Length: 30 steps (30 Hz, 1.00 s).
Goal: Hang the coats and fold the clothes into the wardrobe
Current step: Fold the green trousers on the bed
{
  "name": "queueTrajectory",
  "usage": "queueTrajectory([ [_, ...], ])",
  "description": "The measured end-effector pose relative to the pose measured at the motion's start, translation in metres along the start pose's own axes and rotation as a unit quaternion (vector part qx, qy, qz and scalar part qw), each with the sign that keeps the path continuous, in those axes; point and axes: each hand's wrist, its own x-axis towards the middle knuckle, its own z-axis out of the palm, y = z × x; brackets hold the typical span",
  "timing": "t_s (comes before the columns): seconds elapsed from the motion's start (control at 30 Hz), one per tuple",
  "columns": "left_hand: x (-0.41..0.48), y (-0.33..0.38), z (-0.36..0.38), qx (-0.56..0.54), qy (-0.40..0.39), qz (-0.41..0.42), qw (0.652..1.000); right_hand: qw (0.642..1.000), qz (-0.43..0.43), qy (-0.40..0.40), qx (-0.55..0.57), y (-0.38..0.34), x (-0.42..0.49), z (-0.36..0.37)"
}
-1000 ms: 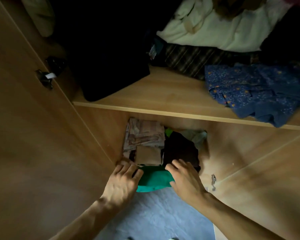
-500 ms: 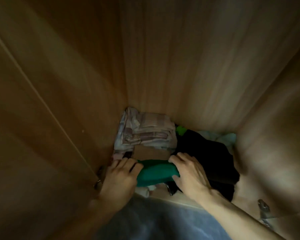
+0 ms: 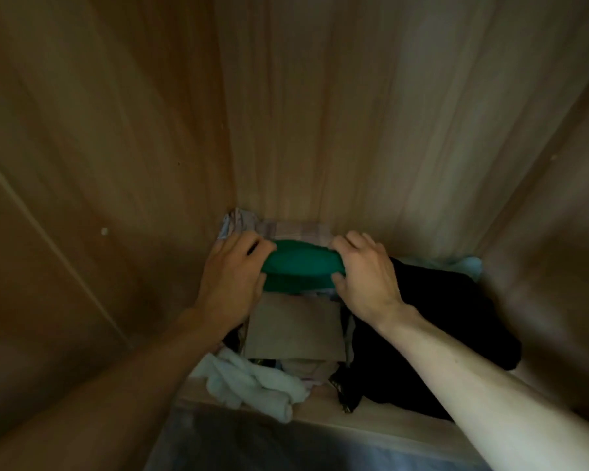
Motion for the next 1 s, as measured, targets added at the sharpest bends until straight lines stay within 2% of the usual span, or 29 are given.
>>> queueTrajectory([
  [0.07, -0.004, -0.001, 0.017, 0.02, 0.007, 0.028, 0.999, 1.0, -0.002, 0.008, -0.011, 0.005, -0.006, 0.017],
  [0.13, -0.024, 0.001, 0.043, 0.033, -0.024, 0.049, 0.998, 0.999, 0.003, -0.041, -0.027, 0.007, -0.023, 0.044],
  [0.23, -0.072, 0.008, 0.09, 0.082, -0.179, 0.062, 0.978, 0.975, 0.023, -0.216, -0.034, 0.007, -0.061, 0.094],
  [0.33, -0.113, 0.009, 0.123, 0.069, -0.303, 0.013, 0.95, 0.935, 0.038, -0.353, -0.013, 0.003, -0.095, 0.13],
  [0.73, -0.097, 0.005, 0.134, 0.01, -0.348, -0.013, 0.937, 0.954, 0.065, -0.293, 0.027, 0.002, -0.091, 0.149],
  [0.9, -0.077, 0.005, 0.151, 0.04, -0.472, -0.019, 0.88, 0.938, 0.07, -0.339, 0.021, 0.007, -0.077, 0.157],
  [1.0, -0.07, 0.003, 0.162, 0.038, -0.518, -0.03, 0.854, 0.926, 0.071, -0.37, 0.005, 0.008, -0.077, 0.17],
])
